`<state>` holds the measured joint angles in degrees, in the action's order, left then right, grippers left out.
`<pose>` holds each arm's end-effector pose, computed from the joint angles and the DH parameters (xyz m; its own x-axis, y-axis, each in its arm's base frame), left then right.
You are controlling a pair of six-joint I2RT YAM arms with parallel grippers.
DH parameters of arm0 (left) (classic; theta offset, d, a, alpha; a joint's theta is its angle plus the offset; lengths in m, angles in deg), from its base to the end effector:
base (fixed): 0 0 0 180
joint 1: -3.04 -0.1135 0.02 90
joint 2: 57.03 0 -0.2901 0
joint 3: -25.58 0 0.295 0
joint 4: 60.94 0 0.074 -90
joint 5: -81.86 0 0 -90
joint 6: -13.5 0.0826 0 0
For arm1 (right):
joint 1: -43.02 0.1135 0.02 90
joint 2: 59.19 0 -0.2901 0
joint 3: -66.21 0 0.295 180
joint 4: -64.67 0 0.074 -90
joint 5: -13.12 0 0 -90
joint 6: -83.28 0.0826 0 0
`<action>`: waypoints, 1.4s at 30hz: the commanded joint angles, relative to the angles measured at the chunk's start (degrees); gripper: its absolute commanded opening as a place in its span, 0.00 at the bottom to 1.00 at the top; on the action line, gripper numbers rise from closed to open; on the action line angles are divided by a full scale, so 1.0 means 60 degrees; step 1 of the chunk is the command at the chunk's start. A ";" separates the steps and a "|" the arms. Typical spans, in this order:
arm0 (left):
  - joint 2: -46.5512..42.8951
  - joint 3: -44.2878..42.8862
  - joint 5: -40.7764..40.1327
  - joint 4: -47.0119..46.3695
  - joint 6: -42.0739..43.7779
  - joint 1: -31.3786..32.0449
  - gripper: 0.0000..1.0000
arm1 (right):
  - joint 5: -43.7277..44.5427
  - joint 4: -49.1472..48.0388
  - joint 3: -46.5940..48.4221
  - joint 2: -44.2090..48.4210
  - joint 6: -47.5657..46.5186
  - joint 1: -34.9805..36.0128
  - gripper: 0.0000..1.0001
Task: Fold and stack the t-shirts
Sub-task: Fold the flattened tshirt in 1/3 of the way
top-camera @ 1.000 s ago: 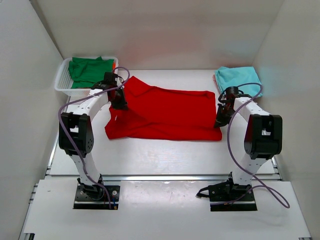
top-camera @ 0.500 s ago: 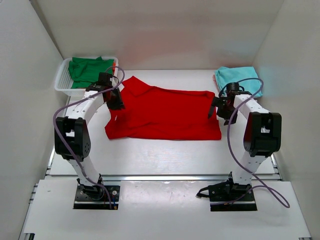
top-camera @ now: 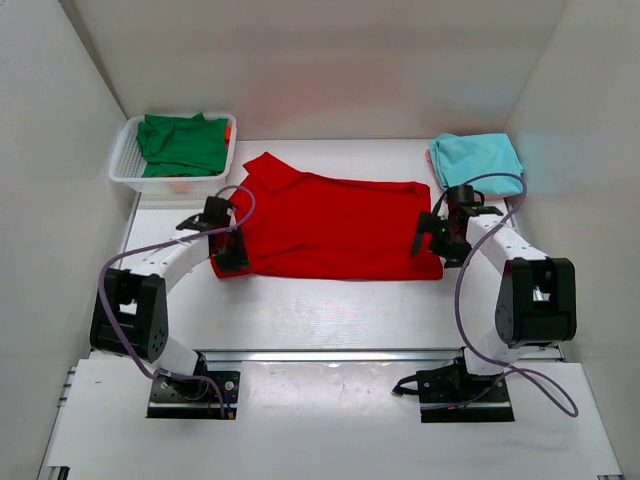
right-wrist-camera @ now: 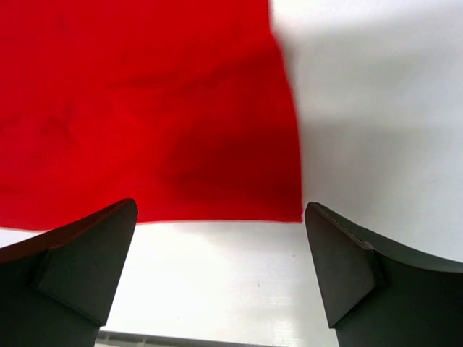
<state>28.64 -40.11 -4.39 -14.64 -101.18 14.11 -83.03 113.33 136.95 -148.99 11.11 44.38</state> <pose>0.3309 -0.0703 0.1588 -0.9072 -0.2471 -0.3405 -0.1776 0.9586 -0.2224 0.3567 0.0173 0.1628 -0.9003 0.2831 -0.3306 0.2221 0.9520 0.2105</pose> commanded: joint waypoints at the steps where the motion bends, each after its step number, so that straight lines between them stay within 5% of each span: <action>1: -0.0275 0.0904 -0.0550 -0.1275 -0.0601 0.0351 0.41 | -0.0204 -0.0893 -0.0647 0.0464 0.0004 0.0342 0.99; 8: 0.1349 -0.0204 -0.2030 -0.0199 -0.0076 0.0908 0.36 | -0.0995 -0.2111 -0.1807 0.0378 0.0003 0.0359 0.99; 12: 0.1792 -0.0515 -0.2163 0.0814 0.0379 0.1084 0.28 | -0.0440 -0.1030 -0.1543 -0.0135 -0.0172 0.0182 0.99; 20: -0.1238 -0.0160 -0.0669 0.0902 -0.0045 0.0792 0.22 | -0.0205 -0.0208 -0.0827 0.1473 -0.0290 0.0431 0.99; 25: -0.1519 -0.0837 -0.0346 0.0629 -0.0236 0.0733 0.23 | -0.0438 -0.0659 -0.0356 0.1637 -0.0203 0.0578 0.99; 33: 0.1245 0.0115 -0.0801 -0.1103 -0.0500 0.0528 0.17 | -0.2240 -0.2434 -0.1248 0.0509 0.0325 0.0271 0.96; 34: 0.1409 0.0086 -0.0975 -0.0929 -0.0529 0.0644 0.16 | -0.2183 -0.2376 -0.1380 0.0320 0.0456 0.0285 0.91; 36: 0.1659 0.0189 -0.1238 -0.0737 -0.0471 0.0893 0.17 | -0.1922 -0.2143 -0.1586 0.0230 0.0399 0.0445 0.99; 40: 0.1193 0.1006 -0.1358 -0.0459 -0.0499 0.1143 0.17 | -0.1363 -0.1659 -0.2011 0.0332 0.0369 0.0636 0.99; 41: 0.1060 0.1255 -0.1386 -0.0444 -0.0514 0.1114 0.17 | -0.1304 -0.1628 -0.2055 0.0391 0.0398 0.0695 0.90; 42: 0.0870 0.1475 -0.1415 -0.0255 -0.0543 0.1143 0.17 | -0.1333 -0.1585 -0.2273 0.0493 0.0398 0.0594 0.67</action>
<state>35.68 -36.59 -11.64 -22.22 -104.14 20.21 -92.36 101.13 126.15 -147.22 12.55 47.75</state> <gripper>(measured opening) 0.168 0.831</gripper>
